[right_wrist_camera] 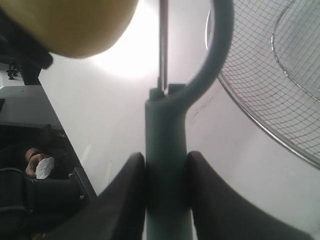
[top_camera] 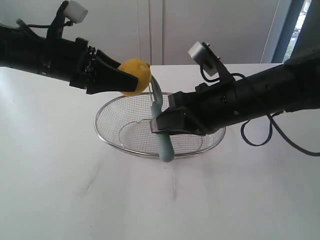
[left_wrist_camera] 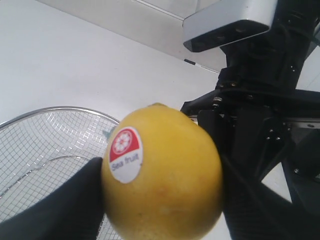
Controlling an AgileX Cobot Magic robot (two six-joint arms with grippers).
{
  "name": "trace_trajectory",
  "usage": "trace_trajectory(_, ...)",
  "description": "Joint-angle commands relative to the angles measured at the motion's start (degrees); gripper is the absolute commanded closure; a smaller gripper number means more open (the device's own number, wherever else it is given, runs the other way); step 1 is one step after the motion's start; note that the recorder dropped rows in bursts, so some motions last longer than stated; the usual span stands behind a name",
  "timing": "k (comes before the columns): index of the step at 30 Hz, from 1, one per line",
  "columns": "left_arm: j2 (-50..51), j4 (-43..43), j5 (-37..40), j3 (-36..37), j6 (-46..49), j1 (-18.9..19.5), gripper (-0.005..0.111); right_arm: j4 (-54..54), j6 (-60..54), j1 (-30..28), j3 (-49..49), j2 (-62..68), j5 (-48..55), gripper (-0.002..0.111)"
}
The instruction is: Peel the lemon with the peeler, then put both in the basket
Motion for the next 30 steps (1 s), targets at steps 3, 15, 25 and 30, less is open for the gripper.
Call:
trace_trajectory(3, -0.4, -1.5, 1.7, -0.3, 0.3, 0.2, 0.107, 3.3, -2.4, 0.1, -0.1, -0.1, -0.4, 0.108)
trace_trajectory(15, -0.4, -1.5, 1.7, -0.3, 0.3, 0.2, 0.107, 4.8, -3.4, -2.3, -0.1, -3.6, -1.8, 0.108)
trace_trajectory(25, -0.4, -1.5, 1.7, -0.3, 0.3, 0.2, 0.107, 4.6, -3.4, -2.8, 0.2, -3.5, -2.6, 0.108)
trace_trajectory(30, -0.4, -1.5, 1.9, -0.3, 0.3, 0.2, 0.107, 6.1, -3.4, -2.8, 0.2, 1.3, 1.4, 0.108)
